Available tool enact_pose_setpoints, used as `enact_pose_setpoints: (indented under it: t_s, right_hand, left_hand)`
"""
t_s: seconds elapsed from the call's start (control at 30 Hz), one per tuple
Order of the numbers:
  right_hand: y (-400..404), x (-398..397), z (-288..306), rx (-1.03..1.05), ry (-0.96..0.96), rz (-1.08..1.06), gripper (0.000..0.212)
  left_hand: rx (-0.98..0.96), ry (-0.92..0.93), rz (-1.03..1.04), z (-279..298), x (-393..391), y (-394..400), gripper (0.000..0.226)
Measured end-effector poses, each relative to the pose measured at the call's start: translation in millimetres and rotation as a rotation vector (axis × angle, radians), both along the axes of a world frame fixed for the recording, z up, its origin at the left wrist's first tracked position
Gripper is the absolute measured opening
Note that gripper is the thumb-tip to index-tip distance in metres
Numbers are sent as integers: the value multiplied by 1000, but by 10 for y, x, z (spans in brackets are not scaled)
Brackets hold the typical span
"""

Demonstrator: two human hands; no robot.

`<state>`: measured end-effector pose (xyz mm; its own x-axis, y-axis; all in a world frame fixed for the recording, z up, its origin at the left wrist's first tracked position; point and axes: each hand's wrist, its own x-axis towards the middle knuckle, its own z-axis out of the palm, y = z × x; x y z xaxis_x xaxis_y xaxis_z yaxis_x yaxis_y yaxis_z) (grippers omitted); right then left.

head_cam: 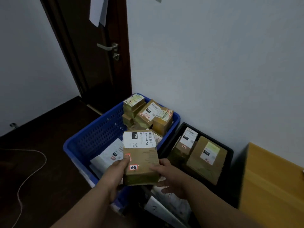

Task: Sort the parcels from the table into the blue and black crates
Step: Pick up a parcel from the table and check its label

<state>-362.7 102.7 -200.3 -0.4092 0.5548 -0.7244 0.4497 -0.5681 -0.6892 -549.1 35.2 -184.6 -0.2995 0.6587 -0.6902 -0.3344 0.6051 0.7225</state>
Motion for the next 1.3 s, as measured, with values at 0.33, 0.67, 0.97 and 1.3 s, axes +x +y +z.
enact_pose_setpoints:
  t_s: [0.33,0.67,0.97,1.3]
  right_hand:
    - [-56,-1539,-312,-139,-30,-67,64]
    - [393,-2053,-597,-159,-57,-89,42]
    - [1257,-2504,-995,-143,-171,-175,55]
    - [1941,-2784,-1657,4,-475,-195,43]
  left_hand:
    - [-148,7,2,-353,-1444,79,38]
    - [-281,-14,18,-597,-1775,459,29]
    - [-317,5,22,-911,-2064,1271,12]
    - [-409,9,-134,-1815,-2205,2094,30]
